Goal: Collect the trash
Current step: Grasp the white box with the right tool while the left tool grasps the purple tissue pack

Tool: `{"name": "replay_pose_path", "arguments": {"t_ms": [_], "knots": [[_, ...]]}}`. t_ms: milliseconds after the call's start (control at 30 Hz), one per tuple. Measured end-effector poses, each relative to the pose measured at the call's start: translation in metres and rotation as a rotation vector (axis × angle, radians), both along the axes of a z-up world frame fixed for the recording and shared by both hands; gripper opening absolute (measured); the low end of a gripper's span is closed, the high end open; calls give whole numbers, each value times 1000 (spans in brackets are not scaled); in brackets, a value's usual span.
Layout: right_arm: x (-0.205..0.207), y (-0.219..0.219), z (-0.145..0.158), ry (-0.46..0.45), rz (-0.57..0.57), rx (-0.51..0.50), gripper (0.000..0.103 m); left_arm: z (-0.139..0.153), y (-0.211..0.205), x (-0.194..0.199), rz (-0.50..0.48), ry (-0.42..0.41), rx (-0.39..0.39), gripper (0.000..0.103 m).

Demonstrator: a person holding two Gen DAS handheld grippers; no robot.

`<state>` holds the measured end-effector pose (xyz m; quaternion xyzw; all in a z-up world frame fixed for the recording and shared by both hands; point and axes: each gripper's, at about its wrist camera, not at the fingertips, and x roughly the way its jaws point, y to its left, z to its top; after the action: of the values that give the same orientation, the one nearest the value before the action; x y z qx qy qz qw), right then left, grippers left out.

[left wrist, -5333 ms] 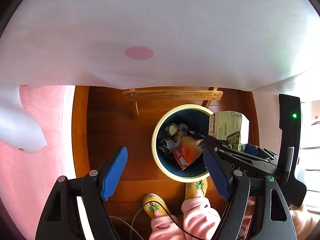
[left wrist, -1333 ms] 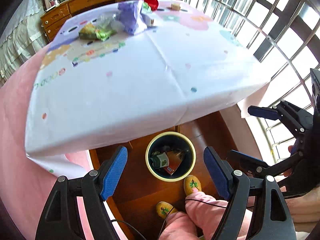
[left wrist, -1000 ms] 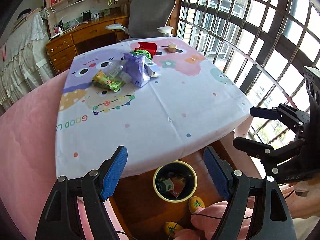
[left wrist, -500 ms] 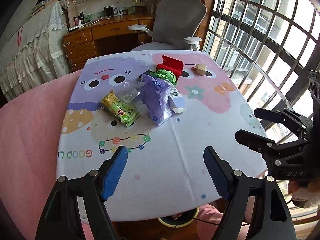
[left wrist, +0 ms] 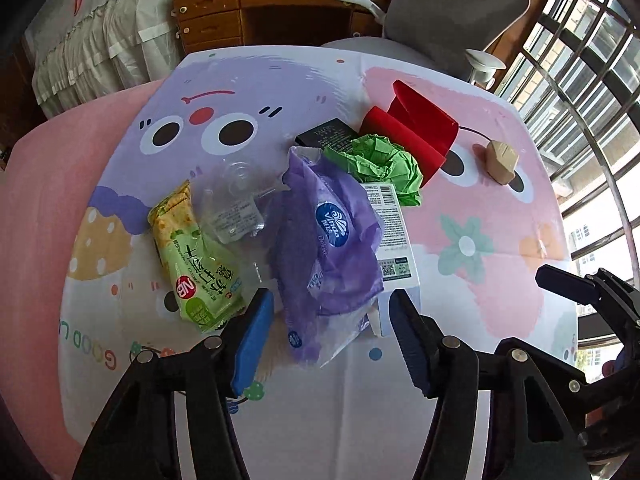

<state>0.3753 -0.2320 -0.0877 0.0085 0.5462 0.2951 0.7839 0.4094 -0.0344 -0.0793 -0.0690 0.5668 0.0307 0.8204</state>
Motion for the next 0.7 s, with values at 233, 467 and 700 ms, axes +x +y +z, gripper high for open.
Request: {"name": "replay_pose_path", "arguments": {"t_ms": [233,467,700], "knots": [[32,27,-26,85,29,22,81,-25,4,16,61,31,13,15],[53,61,-45,155,23,16,75,3,18,-29,107,-18,-38,13],[66,98,-59,187,-27,-77,73,25,16,-75,107,-54,-66,13]]}}
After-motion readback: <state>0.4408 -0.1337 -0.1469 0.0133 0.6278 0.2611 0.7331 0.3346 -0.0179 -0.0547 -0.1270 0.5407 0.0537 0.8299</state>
